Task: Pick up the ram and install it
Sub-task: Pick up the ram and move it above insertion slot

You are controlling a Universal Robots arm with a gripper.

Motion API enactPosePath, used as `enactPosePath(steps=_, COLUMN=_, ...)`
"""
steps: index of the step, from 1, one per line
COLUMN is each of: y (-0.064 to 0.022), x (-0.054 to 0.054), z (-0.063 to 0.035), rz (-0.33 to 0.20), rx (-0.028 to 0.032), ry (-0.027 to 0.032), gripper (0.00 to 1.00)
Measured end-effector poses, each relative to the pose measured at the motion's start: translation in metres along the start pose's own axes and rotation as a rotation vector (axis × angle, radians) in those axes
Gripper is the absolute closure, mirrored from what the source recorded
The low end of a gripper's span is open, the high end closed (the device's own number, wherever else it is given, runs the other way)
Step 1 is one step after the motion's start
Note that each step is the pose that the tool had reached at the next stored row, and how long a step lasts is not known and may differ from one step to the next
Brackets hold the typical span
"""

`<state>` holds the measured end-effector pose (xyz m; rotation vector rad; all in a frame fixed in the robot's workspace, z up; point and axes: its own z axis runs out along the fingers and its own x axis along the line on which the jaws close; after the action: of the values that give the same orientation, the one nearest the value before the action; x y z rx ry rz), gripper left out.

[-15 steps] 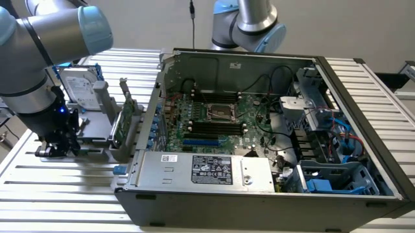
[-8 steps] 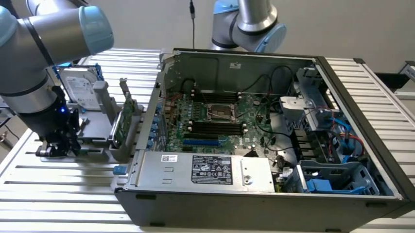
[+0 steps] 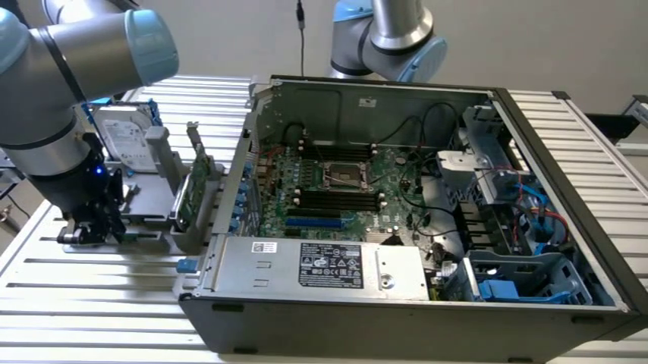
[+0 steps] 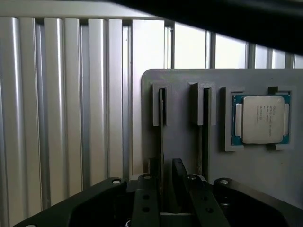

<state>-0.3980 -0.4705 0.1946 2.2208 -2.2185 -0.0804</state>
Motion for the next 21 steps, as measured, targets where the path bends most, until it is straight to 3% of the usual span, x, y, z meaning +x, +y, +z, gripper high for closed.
enactPosePath(steps=1, y=0.0000, x=0.0000, z=0.0000, rz=-0.003, rx=-0.0009, ry=0.0002, gripper=0.73)
enactPosePath(steps=2, y=0.0000, x=0.0000, z=0.0000, rz=-0.005, rx=-0.0017, ry=0.0006, gripper=0.82)
enactPosePath(steps=4, y=0.0000, x=-0.0001, z=0.0000, rz=-0.009, rx=-0.0029, ry=0.0005, gripper=0.86)
enactPosePath(steps=21, y=-0.0007, x=-0.0001, z=0.0000, rz=-0.012, rx=-0.0148, ry=0.0005, gripper=0.86)
